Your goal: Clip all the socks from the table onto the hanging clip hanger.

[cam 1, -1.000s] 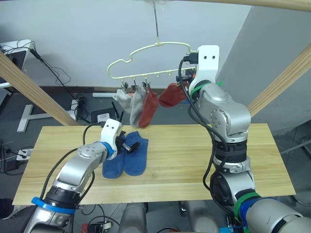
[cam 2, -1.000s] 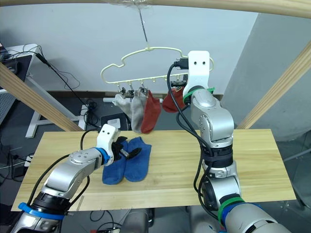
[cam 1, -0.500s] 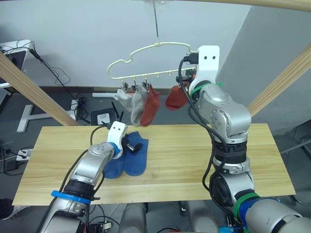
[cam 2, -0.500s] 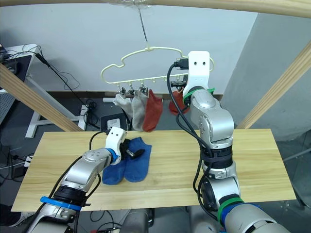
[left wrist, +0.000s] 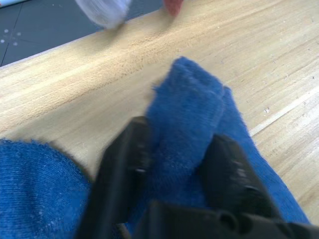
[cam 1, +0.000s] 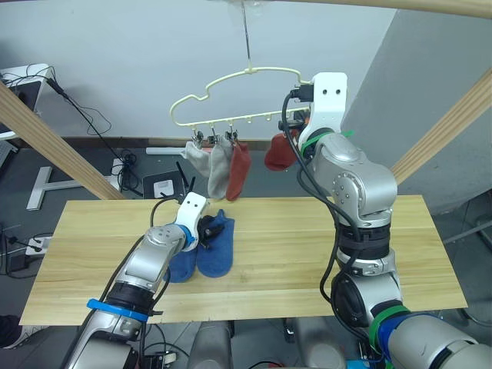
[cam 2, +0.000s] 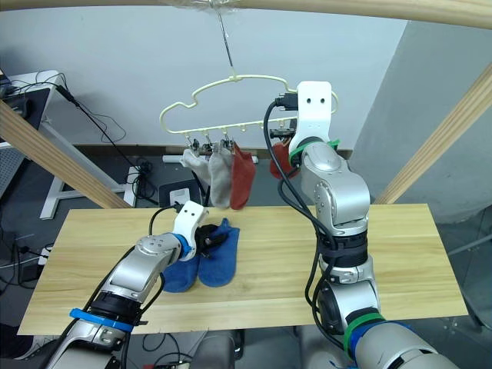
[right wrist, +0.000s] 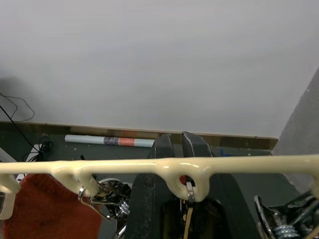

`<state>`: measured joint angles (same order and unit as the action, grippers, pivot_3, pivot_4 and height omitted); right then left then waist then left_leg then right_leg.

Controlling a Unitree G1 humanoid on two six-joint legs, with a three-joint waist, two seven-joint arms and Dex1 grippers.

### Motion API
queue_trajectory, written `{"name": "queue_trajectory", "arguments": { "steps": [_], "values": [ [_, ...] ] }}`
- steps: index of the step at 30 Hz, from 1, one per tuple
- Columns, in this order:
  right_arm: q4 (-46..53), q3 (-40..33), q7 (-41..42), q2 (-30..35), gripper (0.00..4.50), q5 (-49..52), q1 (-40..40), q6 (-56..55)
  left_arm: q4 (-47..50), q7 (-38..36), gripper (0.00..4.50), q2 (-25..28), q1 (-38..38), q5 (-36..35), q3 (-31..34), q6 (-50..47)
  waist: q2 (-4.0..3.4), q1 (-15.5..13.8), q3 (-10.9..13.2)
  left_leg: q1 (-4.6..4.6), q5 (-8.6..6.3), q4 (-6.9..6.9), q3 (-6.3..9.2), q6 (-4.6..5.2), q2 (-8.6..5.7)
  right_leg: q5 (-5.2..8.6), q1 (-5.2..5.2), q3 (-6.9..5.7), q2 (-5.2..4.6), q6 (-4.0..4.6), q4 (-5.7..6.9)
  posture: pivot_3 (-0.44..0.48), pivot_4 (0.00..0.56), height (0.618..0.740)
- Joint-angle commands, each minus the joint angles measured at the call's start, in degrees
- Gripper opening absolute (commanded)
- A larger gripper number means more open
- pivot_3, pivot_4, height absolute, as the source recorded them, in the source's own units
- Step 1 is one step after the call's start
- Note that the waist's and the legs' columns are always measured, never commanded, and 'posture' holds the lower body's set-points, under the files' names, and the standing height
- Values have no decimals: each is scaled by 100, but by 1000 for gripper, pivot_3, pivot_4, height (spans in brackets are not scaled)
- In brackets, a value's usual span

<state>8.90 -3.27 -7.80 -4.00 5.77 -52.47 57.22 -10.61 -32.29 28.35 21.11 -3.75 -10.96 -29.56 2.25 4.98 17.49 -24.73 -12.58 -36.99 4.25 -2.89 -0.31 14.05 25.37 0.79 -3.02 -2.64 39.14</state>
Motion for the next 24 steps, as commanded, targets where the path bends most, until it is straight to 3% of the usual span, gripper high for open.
{"name": "queue_trajectory", "arguments": {
  "steps": [1,3,7,13,24],
  "values": [
    [387,-20,-17,-46,0,28,-59,-26,113,-91,536,-88,-153,-15,-5,-144,0,0,0,0,0,0,0,0,0,0,0,0,0,0,0,-97,291,740],
    [393,-21,-14,-45,0,27,-61,-16,294,-191,18,-153,-169,-164,64,-226,0,-1,0,0,0,0,0,0,0,0,0,0,0,0,0,-99,296,740],
    [401,-48,-21,-56,0,35,-74,32,827,-405,18,-312,-121,-556,249,-520,0,-2,0,-1,0,1,0,0,0,0,0,0,0,0,-4,-103,298,740],
    [486,-193,-7,-174,0,123,-93,275,2024,-550,18,-913,622,-1482,374,-1541,-4,-32,3,-8,0,-4,12,0,1,0,-6,-12,-2,-1,-7,-105,301,740],
    [511,-287,-26,-263,0,91,-140,377,1733,-272,18,-1424,1796,-1501,327,-1545,-9,-6,6,-4,0,-3,5,1,-1,-2,-5,-5,7,-5,-7,-114,297,740]
  ]
}}
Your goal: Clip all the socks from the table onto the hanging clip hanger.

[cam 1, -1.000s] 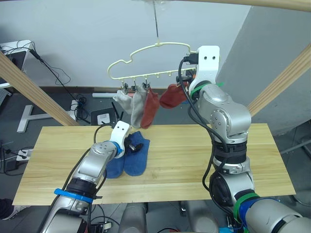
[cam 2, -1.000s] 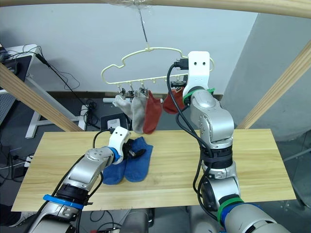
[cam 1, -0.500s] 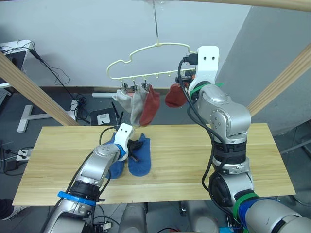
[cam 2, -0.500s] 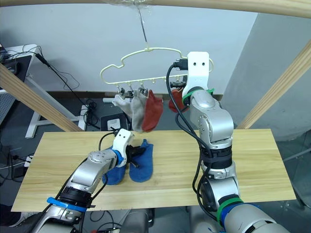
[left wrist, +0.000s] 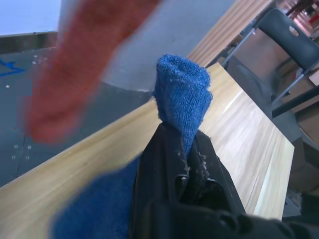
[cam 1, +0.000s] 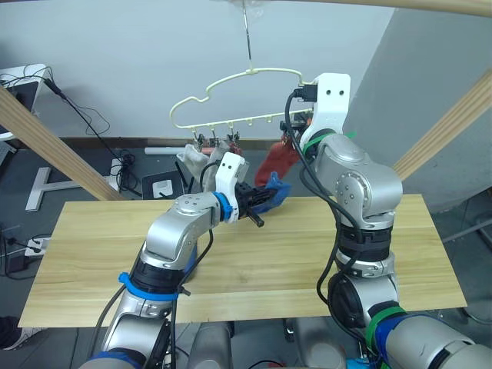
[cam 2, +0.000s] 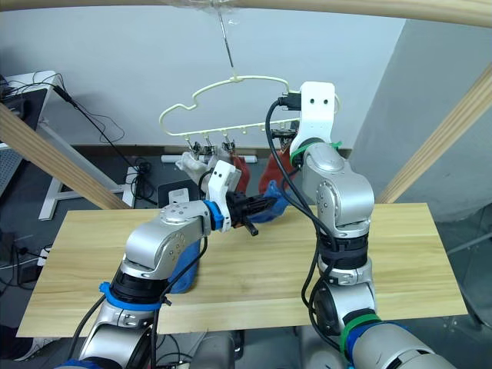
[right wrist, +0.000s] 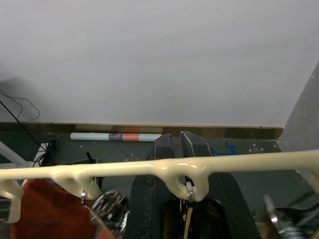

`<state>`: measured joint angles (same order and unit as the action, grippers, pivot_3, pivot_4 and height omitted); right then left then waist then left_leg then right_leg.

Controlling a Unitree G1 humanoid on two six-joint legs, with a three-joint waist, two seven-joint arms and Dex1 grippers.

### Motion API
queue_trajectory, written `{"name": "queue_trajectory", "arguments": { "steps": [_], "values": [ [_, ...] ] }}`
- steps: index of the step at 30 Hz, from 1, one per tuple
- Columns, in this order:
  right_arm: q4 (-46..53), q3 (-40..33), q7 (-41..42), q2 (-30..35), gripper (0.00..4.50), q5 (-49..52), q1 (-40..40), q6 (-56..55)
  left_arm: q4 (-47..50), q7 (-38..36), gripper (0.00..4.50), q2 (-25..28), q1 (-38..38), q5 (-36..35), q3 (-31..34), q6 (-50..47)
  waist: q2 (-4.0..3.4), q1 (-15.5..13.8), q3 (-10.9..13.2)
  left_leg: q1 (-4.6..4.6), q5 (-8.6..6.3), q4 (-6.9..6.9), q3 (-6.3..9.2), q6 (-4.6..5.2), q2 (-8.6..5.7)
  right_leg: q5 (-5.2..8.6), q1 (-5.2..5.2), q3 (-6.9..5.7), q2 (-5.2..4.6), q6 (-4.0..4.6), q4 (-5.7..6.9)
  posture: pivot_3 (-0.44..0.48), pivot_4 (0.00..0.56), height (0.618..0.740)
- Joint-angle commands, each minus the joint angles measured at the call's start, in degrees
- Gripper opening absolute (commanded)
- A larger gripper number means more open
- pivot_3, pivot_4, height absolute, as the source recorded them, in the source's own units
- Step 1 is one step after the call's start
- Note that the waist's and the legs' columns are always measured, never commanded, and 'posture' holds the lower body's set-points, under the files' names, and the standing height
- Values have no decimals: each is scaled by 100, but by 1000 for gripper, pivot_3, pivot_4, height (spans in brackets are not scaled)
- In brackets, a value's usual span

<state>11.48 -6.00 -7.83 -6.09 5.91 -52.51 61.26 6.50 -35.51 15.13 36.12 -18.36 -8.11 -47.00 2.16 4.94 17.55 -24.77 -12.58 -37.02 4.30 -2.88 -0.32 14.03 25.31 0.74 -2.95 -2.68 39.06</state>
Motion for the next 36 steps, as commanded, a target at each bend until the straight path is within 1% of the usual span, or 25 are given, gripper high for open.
{"name": "queue_trajectory", "arguments": {
  "steps": [1,6,17,23,30,33,36],
  "values": [
    [255,-16,-23,-63,0,73,-136,-25,-55,69,18,-145,364,-38,65,244,0,-2,0,0,0,-2,-4,0,-3,-1,-2,3,-4,-2,-2,-117,294,740],
    [256,-29,-22,-98,0,57,-140,-11,-255,136,18,-259,526,-15,82,346,0,16,0,0,0,3,-8,0,-4,-1,2,6,-7,-3,-7,-118,292,740],
    [248,-49,-35,-123,0,56,-171,-13,-442,61,18,-305,520,58,-69,477,0,9,0,0,0,3,-7,0,-3,-1,2,5,-6,-3,-6,-118,292,740],
    [221,-56,-56,-137,0,42,-195,-18,-837,59,18,-414,577,129,-126,685,0,10,0,0,0,2,-8,0,-4,-1,2,6,-7,-3,-6,-130,299,740],
    [265,-62,-70,-140,0,38,-176,16,-1142,90,18,-557,766,197,-82,865,0,10,0,0,0,3,-8,0,-3,-1,2,6,-7,-3,-6,-130,299,740],
    [260,-62,-85,-156,0,44,-180,25,-1350,129,18,-644,962,238,-33,1006,0,10,0,0,0,3,-7,0,-4,-1,2,5,-7,-3,-7,-138,303,740],
    [265,-69,-96,-163,0,49,-179,36,-1377,137,18,-708,1052,216,9,1023,0,11,0,-1,0,3,-8,0,-4,-1,2,5,-7,-3,-7,-138,303,740]
  ]
}}
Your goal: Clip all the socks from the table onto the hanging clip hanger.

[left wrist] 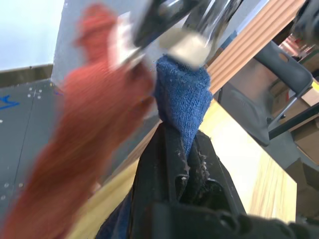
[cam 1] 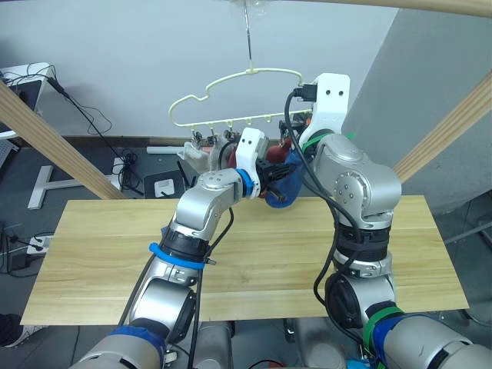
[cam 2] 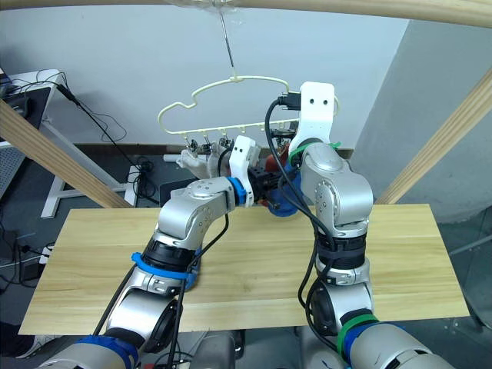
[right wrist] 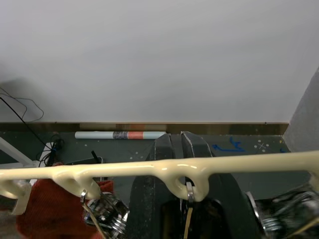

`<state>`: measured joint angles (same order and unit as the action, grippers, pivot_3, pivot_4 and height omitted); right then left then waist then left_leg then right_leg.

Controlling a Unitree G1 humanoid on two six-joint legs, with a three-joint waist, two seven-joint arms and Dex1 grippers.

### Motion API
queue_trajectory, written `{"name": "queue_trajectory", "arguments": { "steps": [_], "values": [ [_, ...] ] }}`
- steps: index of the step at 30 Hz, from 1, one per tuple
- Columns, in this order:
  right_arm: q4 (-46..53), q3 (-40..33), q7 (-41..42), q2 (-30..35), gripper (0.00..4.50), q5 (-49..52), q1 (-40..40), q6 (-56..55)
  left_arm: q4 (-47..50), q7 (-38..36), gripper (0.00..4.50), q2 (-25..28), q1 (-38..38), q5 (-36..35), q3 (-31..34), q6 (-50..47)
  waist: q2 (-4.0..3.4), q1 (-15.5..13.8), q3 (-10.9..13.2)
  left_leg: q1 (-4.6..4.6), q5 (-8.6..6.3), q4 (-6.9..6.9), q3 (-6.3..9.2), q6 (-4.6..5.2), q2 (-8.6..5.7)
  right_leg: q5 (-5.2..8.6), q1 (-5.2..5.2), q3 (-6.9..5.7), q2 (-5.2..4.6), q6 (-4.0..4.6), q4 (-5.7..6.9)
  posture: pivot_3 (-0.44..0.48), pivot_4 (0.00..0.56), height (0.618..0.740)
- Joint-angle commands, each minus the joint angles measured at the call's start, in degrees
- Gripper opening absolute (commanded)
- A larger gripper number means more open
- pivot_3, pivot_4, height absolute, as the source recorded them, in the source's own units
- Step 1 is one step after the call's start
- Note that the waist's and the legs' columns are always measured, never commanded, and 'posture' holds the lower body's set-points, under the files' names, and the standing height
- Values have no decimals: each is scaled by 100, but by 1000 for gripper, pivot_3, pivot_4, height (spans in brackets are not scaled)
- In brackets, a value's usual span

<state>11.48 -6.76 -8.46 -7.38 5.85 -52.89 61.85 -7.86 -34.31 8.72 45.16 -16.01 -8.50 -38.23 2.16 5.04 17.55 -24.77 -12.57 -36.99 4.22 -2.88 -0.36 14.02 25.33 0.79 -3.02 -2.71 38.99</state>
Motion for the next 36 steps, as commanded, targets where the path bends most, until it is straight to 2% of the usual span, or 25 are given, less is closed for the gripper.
{"name": "queue_trajectory", "arguments": {
  "steps": [1,7,10,14,15,19,22,26,32,36],
  "values": [
    [265,7,-34,-36,0,56,-141,-22,54,18,18,-75,158,-15,52,152,0,0,0,0,0,0,0,0,0,0,0,0,0,0,0,-138,303,740],
    [276,7,-35,-41,0,73,-128,-6,44,21,18,-103,196,-18,77,163,0,7,0,0,0,0,1,0,1,0,0,-1,0,0,1,-138,303,740],
    [281,16,6,-28,842,104,-119,75,46,16,0,-107,206,-17,89,155,0,6,0,0,0,0,1,0,0,0,0,0,0,0,0,-138,303,740],
    [303,-17,-46,-91,2396,103,-113,107,51,9,0,-99,203,-14,94,160,0,7,0,0,0,1,1,0,1,0,0,0,0,0,0,-138,303,740],
    [308,-20,-37,-90,2396,111,-110,119,38,17,0,-108,210,-38,127,152,0,6,0,0,0,1,1,0,1,0,0,0,0,0,0,-138,303,740],
    [387,-11,52,-53,2463,163,-69,239,104,-52,1030,-114,187,-171,209,27,0,8,0,0,0,1,1,0,1,0,0,0,0,0,0,-136,303,740],
    [560,19,216,91,2463,244,36,444,257,-34,1983,-28,97,-117,160,-18,0,8,0,0,0,1,1,0,1,0,0,0,0,0,0,-135,304,740],
    [1406,324,965,683,2463,717,614,1139,952,-101,3248,260,-366,-282,190,-405,-1,8,0,-1,0,2,2,0,2,1,-1,1,0,-2,-5,-139,298,740],
    [2459,258,1503,1438,2463,1139,1396,1854,1954,20,3248,673,-1067,-467,396,-776,-1,8,0,-1,0,0,7,1,2,1,-4,-2,0,-2,-3,-156,288,740],
    [2826,231,1739,1854,2463,1305,1778,2038,2439,97,3248,881,-1501,-590,518,-952,0,8,0,0,0,-2,8,0,0,1,-7,-2,0,-2,-3,-165,281,740]
  ]
}}
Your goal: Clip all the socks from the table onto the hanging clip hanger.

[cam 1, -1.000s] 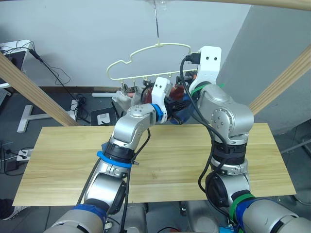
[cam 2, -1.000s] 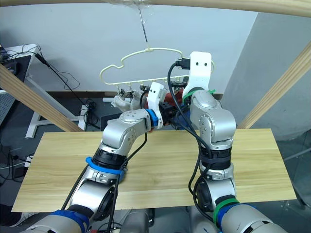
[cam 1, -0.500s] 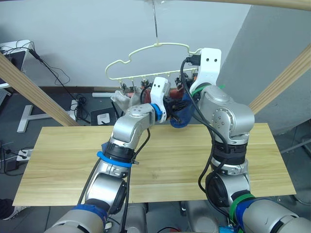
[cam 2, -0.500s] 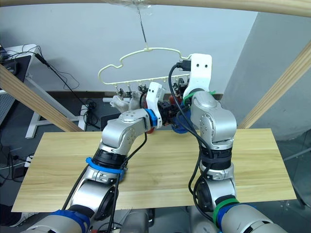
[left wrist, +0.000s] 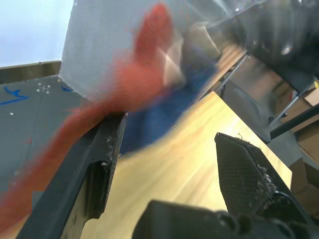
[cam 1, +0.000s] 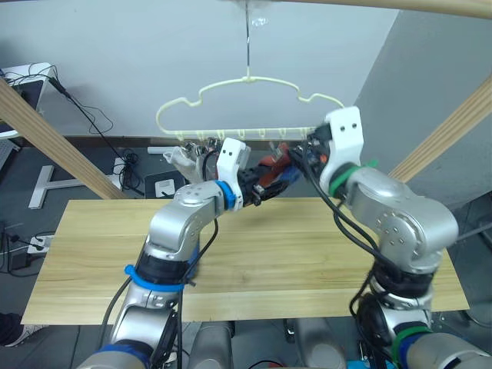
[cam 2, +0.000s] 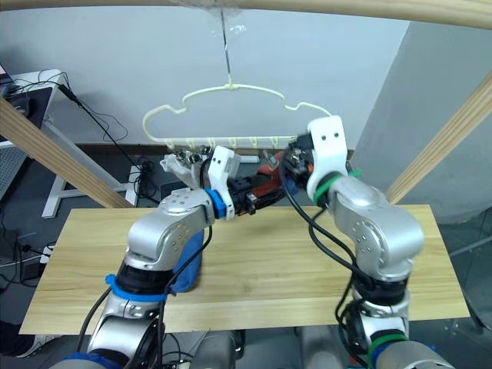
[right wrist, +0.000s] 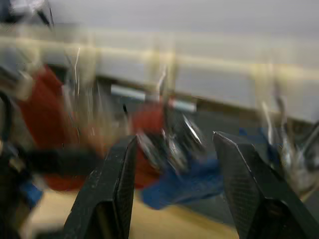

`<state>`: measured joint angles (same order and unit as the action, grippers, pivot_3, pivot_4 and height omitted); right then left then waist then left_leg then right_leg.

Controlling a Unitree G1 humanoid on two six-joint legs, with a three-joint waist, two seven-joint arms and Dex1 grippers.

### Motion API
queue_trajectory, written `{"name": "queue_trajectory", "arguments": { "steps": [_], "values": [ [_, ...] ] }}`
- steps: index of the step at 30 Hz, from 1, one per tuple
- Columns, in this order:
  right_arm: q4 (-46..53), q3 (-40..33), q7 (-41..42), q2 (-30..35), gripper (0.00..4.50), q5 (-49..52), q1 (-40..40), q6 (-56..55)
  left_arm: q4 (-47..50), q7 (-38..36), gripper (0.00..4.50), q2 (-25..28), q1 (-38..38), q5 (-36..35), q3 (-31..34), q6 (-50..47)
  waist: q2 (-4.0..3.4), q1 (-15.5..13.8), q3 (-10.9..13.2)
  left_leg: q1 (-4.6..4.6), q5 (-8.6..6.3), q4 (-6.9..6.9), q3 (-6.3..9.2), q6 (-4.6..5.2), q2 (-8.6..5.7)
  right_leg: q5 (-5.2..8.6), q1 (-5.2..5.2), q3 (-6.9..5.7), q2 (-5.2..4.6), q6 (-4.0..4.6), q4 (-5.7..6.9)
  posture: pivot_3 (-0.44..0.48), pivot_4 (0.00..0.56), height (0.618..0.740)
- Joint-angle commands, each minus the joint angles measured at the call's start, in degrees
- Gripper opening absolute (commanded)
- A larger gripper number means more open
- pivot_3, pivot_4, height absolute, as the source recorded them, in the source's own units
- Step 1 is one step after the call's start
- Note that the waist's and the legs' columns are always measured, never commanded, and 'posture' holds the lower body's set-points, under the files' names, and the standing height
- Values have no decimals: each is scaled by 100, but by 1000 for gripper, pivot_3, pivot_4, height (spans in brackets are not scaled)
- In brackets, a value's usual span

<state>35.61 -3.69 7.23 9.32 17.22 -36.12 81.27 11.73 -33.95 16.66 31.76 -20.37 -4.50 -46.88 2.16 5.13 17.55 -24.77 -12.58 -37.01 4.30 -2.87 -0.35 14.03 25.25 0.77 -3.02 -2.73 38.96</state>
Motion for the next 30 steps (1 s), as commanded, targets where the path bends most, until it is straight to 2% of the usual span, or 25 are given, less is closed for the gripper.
{"name": "queue_trajectory", "arguments": {
  "steps": [1,8,13,16,19,21,23,26,28,30],
  "values": [
    [454,-73,208,263,2463,174,160,109,560,67,3248,129,-243,-172,127,-120,0,0,0,0,0,0,-1,0,0,0,1,1,0,0,0,-165,281,740],
    [676,-81,339,492,2463,195,672,-324,1344,244,3248,441,-1280,-342,513,-110,-1,61,-1,3,1,3,-2,1,4,0,3,1,4,0,2,-174,258,740],
    [1359,60,925,992,2463,379,1809,-1377,1855,339,3248,435,-2197,-111,1046,1262,0,31,-5,2,1,3,-4,1,3,0,-1,2,-3,-1,-6,-168,247,740],
    [1526,139,1132,1281,2463,195,2948,-2211,2166,435,3248,481,-2984,-297,1506,1295,3,0,-31,2,1,1,-6,1,2,0,-2,3,-5,-1,-7,-163,240,740],
    [1346,252,1230,1410,2463,-215,4090,-3554,2402,695,3248,291,-3933,-177,1943,1782,1,3,-55,9,0,6,-10,1,3,2,-7,6,-4,-2,-11,-147,228,740],
    [1160,288,1279,1402,2463,-320,4501,-4090,2414,765,3248,230,-4291,-262,2088,1844,1,-2,-60,13,0,3,-13,1,6,2,-9,8,-3,-2,-10,-147,228,740],
    [877,285,1310,1354,2463,-463,4886,-4718,2364,879,3248,183,-4637,-31,2089,2158,3,-16,-94,13,10,-3,-13,12,3,11,-11,7,-1,-24,-11,-139,221,740],
    [611,287,1369,1328,2463,-559,5151,-5292,2226,1011,3248,-25,-5025,131,2120,2689,6,-23,-153,34,18,-3,-21,24,7,9,-36,8,-2,-6,-19,-131,218,740],
    [502,278,1388,1286,2463,-588,5251,-5595,2179,1100,3248,-207,-5288,233,2094,3059,4,-22,-160,85,16,1,-24,23,26,8,-95,8,-4,8,-44,-131,218,740],
    [412,263,1405,1274,2463,-622,5356,-5840,2153,1173,3248,-402,-5601,370,2036,3428,-13,-18,-189,93,-2,4,-33,-7,92,8,-121,7,-4,11,-99,-125,213,740]
  ]
}}
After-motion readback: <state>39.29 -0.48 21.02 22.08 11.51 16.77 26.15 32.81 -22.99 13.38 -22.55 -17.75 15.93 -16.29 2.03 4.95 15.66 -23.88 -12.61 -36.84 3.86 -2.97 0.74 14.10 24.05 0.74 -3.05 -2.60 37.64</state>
